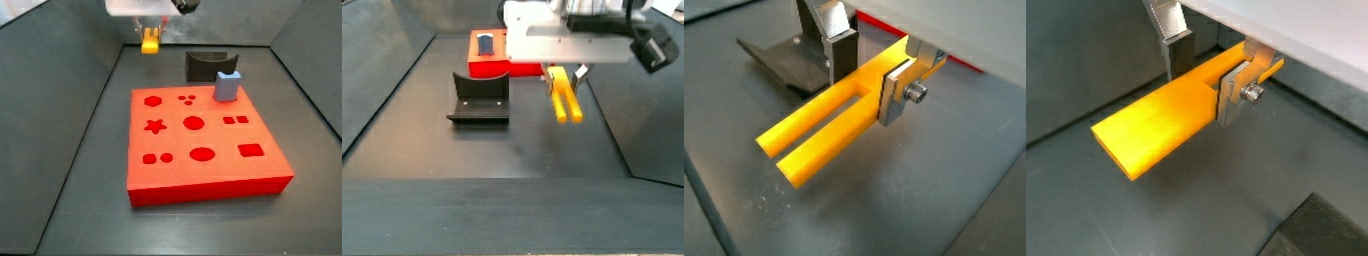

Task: Pick up the square-circle object. Move up. Rotate the square-circle object. Place the square-circle object on the fixture. Regrasp the square-circle object. Move to above the board. Insert the square-circle object.
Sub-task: Rotate the square-circle object.

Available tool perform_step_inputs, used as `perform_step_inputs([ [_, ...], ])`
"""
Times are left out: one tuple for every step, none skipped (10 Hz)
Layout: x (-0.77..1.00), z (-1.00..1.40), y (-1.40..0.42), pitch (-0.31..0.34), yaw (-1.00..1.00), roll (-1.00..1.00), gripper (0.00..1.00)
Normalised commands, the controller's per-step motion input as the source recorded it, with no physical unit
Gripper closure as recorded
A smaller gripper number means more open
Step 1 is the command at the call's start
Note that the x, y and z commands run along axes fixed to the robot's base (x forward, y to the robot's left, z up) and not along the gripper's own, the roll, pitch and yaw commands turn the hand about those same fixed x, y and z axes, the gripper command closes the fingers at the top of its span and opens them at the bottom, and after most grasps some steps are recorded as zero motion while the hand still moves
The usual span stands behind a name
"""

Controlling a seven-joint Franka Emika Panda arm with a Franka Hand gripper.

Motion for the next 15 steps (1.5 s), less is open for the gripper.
perform_step_inputs([
  [0.03, -1.0, 0.0, -0.045, 0.03, -0.07, 1.0],
  [0.05, -1.0, 0.0, -0.047, 0.02, -0.1, 1.0],
  [0.05, -0.92, 0.01, -0.048, 0.02, -0.11, 1.0],
  [0.05, -0.77, 0.01, -0.047, 0.02, -0.13, 1.0],
  [0.05, -0.66, 0.01, -0.051, 0.02, -0.14, 1.0],
  [0.05, -0.53, 0.01, -0.062, 0.01, -0.15, 1.0],
  [0.04, -0.47, 0.02, -0.066, 0.01, -0.15, 1.0],
  [0.04, -0.32, 0.02, -0.08, 0.01, -0.16, 1.0],
  [0.03, -0.27, 0.02, -0.085, 0.01, -0.17, 1.0],
  [0.0, 0.0, 0.0, 0.0, 0.0, 0.0, 0.0],
  [0.0, 1.0, 0.0, 0.0, 0.0, 0.0, 0.0],
  [0.0, 1.0, 0.0, 0.002, 0.0, 0.0, 0.0],
  [-0.01, 1.0, 0.0, 0.032, -0.01, 0.01, 0.0],
  [-0.01, 1.0, 0.0, 0.055, -0.01, 0.02, 0.0],
  [-0.01, 1.0, 0.01, 0.083, -0.02, 0.04, 0.0],
])
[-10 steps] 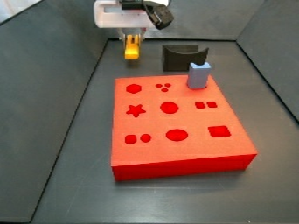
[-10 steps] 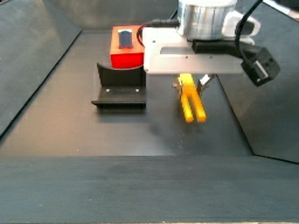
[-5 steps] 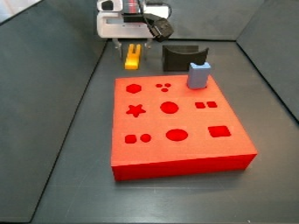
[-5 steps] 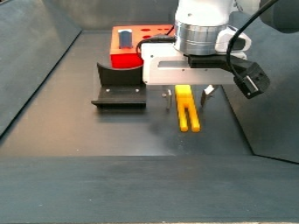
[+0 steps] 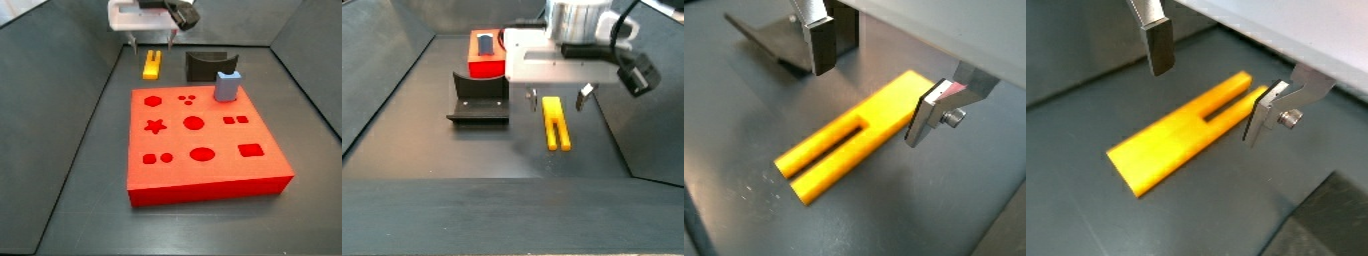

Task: Pick up the square-circle object. Move up. Rotate the square-circle object. Place the square-circle object on the fixture. Regrasp the square-circle object. Move to above the board. Insert the square-circle object.
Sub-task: Rotate the square-circle object.

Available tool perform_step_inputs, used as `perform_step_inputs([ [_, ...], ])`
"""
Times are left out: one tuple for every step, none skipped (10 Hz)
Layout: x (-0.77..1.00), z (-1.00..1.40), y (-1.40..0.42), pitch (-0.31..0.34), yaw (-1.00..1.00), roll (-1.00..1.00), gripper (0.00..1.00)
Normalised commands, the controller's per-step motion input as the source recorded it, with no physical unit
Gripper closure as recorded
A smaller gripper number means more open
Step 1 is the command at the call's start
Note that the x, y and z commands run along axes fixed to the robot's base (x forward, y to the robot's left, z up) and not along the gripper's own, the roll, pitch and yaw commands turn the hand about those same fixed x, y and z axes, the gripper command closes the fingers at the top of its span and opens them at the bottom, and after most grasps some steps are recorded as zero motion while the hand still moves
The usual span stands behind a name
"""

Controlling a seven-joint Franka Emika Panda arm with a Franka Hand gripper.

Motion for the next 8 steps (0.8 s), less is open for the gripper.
perform_step_inputs([
  [-0.01, 1.0, 0.01, 0.089, -0.02, 0.05, 0.0],
  [-0.02, 1.0, 0.01, 0.093, -0.02, 0.08, 0.0],
  [-0.02, 1.0, 0.01, 0.096, -0.02, 0.1, 0.0],
  [-0.03, 0.86, 0.0, 0.101, -0.01, 0.11, 0.0],
  [-0.03, 0.68, 0.0, 0.101, 0.0, 0.13, 0.0],
  [0.0, 0.0, 0.0, 0.0, 1.0, 0.0, 0.0],
  [0.0, -0.09, 0.0, 0.0, 1.0, 0.0, 0.0],
  [0.0, -0.27, 0.0, 0.001, 1.0, 0.0, 0.0],
])
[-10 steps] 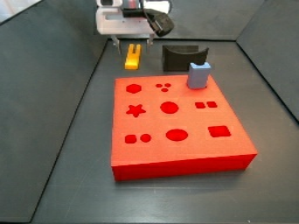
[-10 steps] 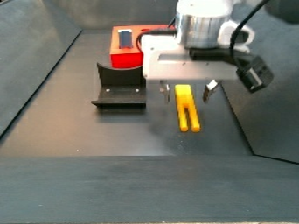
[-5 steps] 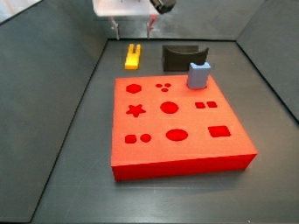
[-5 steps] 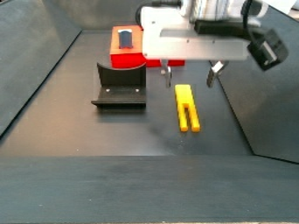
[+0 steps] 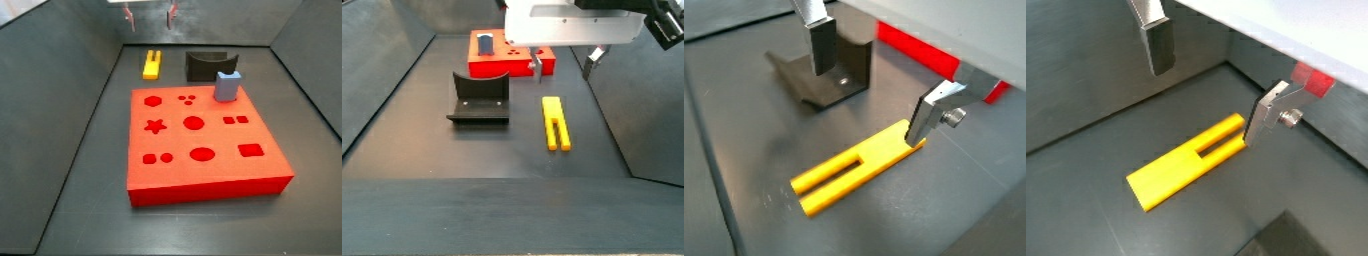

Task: Pick up the square-circle object. Move up. Rotate the square-circle object. Place the square-circle object on the fixture. Regrasp the square-circle object. Move to above the board. Insert the square-circle object.
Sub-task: Rotate the square-circle object.

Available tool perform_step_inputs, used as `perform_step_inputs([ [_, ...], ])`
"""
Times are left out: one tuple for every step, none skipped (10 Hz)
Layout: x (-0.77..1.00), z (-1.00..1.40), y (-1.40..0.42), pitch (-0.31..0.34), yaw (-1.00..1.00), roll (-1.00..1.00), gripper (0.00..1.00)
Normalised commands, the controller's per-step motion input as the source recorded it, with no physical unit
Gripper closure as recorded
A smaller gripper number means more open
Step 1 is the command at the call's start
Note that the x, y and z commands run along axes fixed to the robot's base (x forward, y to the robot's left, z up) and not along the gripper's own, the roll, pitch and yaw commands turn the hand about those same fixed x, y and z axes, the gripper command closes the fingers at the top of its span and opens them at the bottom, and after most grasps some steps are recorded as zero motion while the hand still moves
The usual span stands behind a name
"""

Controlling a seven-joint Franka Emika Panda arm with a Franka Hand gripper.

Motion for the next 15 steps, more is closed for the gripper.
perform_step_inputs([
  [0.03, -0.25, 0.0, 0.0, 1.0, 0.0, 0.0],
  [0.03, -0.15, 0.0, -0.001, 1.0, 0.0, 0.0],
  [0.03, -0.07, 0.0, -0.001, 1.0, 0.0, 0.0],
  [0.03, -0.06, 0.0, -0.002, 1.0, 0.0, 0.0],
  [0.03, -0.06, 0.0, -0.002, 1.0, 0.0, 0.0],
  [0.03, -0.05, 0.0, -0.002, 1.0, 0.0, 0.0],
  [0.03, -0.05, 0.0, -0.002, 1.0, 0.0, 0.0],
  [0.03, -0.04, 0.0, -0.003, 1.0, 0.0, 0.0],
  [0.03, -0.04, 0.0, -0.003, 1.0, 0.0, 0.0],
  [0.03, -0.04, 0.0, -0.003, 1.0, 0.0, 0.0],
  [0.03, -0.04, 0.0, -0.003, 1.0, 0.0, 0.0],
  [0.03, -0.04, 0.0, -0.003, 1.0, 0.0, 0.0],
  [0.03, -0.04, 0.0, -0.003, 1.0, 0.0, 0.0],
  [0.03, -0.04, 0.0, -0.004, 1.0, 0.0, 0.0],
  [0.03, -0.04, 0.0, -0.004, 1.0, 0.0, 0.0],
])
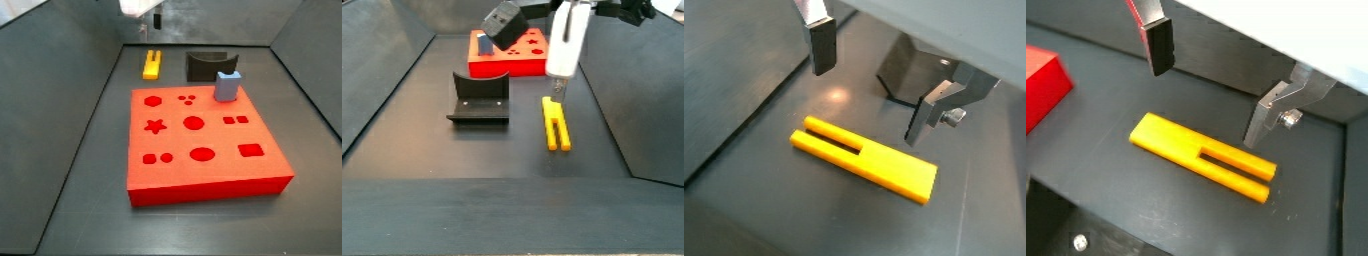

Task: Pick up the square-circle object. Move up. Rotate the square-circle object. Place the square-circle object on the fixture. Regrasp the square-circle object. Move to above the board. Insert the square-circle object.
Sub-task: Rotate the square-circle object.

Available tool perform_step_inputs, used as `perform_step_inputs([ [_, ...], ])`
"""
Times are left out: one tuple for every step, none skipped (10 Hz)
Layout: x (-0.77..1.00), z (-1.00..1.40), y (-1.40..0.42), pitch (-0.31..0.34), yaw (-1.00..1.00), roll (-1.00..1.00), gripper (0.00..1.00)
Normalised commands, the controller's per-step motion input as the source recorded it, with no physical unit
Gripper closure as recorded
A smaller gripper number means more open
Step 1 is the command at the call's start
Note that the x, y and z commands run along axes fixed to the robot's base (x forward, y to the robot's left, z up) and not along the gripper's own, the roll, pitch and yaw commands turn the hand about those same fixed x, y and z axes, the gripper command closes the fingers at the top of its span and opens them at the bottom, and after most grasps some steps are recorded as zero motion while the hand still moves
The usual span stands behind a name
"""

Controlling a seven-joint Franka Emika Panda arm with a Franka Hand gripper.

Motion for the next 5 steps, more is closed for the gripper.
perform_step_inputs([
  [0.03, -0.04, 0.0, -0.004, 1.0, 0.0, 0.0],
  [0.03, -0.04, 0.0, -0.004, 1.0, 0.0, 0.0],
  [0.03, -0.04, 0.0, -0.004, 1.0, 0.0, 0.0],
  [0.03, -0.04, 0.0, -0.004, 1.0, 0.0, 0.0],
  [0.03, -0.04, 0.0, -0.005, 1.0, 0.0, 0.0],
])
